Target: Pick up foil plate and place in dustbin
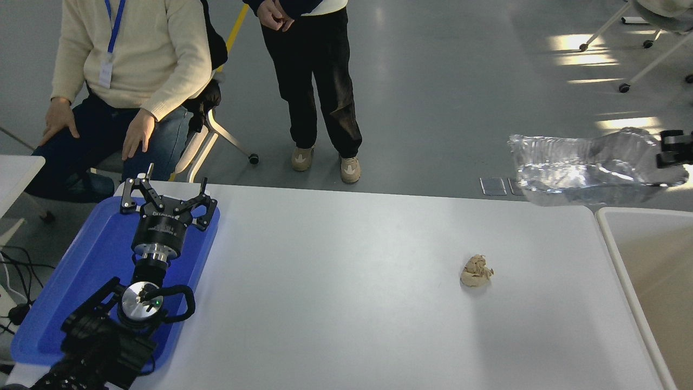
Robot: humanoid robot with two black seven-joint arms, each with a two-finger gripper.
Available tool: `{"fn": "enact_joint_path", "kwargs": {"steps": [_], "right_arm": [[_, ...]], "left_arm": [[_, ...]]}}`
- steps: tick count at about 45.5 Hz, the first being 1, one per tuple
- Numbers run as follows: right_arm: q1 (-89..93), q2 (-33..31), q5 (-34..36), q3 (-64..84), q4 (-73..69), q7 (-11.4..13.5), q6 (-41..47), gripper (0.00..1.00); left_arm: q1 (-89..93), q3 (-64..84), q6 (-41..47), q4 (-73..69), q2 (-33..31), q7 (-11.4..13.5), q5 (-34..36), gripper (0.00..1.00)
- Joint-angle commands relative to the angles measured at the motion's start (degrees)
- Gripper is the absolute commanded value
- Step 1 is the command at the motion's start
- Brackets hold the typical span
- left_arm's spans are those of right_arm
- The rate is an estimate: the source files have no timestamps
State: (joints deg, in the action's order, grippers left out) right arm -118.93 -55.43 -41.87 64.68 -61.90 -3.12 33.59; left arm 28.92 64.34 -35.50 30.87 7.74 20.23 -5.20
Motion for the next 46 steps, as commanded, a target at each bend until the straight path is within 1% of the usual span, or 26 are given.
{"fn": "enact_joint_path", "kwargs": {"steps": [1,6,9,14,20,26,32,40,46], "right_arm": [[13.70,-3.90,-1.63,-5.34,16.53,-2.94,1.57,0.00],[22.76,-3.81,-1.11,-9.56,24.35,-4.70,1.39,0.00],[28.47,-3.37,-0.58,-12.72,28.66,-5.05,0.96,0.00],[38.75,-2.14,0.65,-20.80,36.48,-5.05,0.60,0.00],[52.29,1.72,2.58,-30.82,46.33,-5.05,0.08,0.00],[61.35,4.80,5.30,-35.67,51.96,-5.05,-2.73,0.00],[69.08,7.52,11.36,-36.64,54.42,-4.70,-8.88,0.00],[77.09,12.18,21.03,-36.64,58.38,-4.26,-13.89,0.00],[80.08,14.65,24.47,-36.81,58.91,-3.56,-20.39,0.00]], "left_arm": [[0.00,0.00,0.00,-0.02,-0.01,0.07,0.01,1.00],[0.00,0.00,0.00,-0.02,-0.01,0.07,0.01,1.00],[0.00,0.00,0.00,-0.02,-0.01,0.07,0.01,1.00],[-0.09,0.00,0.00,-0.02,-0.01,0.07,0.01,1.00],[-0.09,0.00,0.00,-0.02,-0.01,0.07,-0.08,1.00],[-0.09,0.00,0.00,-0.02,-0.01,0.07,-0.08,1.00],[-0.09,0.00,0.00,-0.02,-0.01,0.07,-0.08,1.00],[-0.09,0.00,0.00,-0.02,-0.01,0.16,-0.08,1.00],[-0.09,0.00,0.00,-0.02,-0.01,0.16,-0.08,1.00]]}}
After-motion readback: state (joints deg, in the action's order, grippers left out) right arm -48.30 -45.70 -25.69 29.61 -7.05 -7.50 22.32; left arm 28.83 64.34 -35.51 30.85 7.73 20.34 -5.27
